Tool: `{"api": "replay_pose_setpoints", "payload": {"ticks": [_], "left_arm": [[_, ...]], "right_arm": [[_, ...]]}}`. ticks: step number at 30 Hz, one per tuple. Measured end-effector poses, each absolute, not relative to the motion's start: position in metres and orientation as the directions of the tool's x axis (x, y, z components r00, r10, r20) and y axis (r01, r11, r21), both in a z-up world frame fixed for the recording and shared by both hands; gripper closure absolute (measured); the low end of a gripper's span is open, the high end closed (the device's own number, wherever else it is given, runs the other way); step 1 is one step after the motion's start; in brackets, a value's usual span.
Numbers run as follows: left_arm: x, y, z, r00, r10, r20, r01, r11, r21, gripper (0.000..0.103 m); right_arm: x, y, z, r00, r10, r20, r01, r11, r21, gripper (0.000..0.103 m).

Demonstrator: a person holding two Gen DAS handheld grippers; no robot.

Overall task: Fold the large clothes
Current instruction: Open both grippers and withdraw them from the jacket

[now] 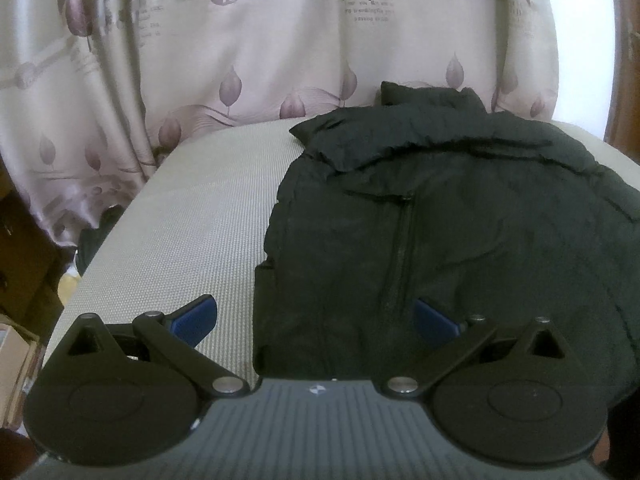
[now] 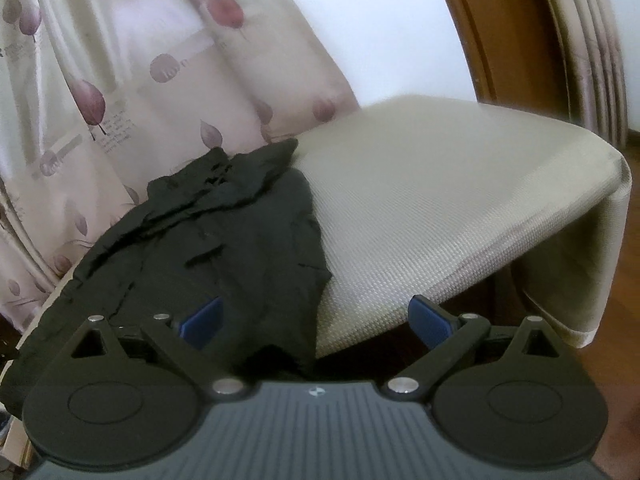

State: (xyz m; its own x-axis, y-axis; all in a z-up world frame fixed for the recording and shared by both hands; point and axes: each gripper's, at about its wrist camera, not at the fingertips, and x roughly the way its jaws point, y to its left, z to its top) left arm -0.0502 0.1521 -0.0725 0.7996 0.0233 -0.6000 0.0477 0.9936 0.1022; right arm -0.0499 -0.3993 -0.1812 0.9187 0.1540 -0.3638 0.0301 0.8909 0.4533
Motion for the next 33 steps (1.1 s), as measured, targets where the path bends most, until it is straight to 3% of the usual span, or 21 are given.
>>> {"api": "replay_pose_setpoints", "payload": {"ticks": [15,33], "left_arm": [[-0.05,0.148,-0.081,0.787,0.047,-0.615,0.054,0.988,0.145,0.0],[-0.052,0.131,-0.089,0.801,0.093,-0.591,0.094,0.956,0.279,0.0]], "right_arm": [[-0.04,-0.407,-0.201,0.883,0.199,-0.424,0.059,0.851,0.522,0.003],[-0.035,-0.401,-0.211,0.853,0.262,-0.451,0.038,0.832,0.554,0.003]]}}
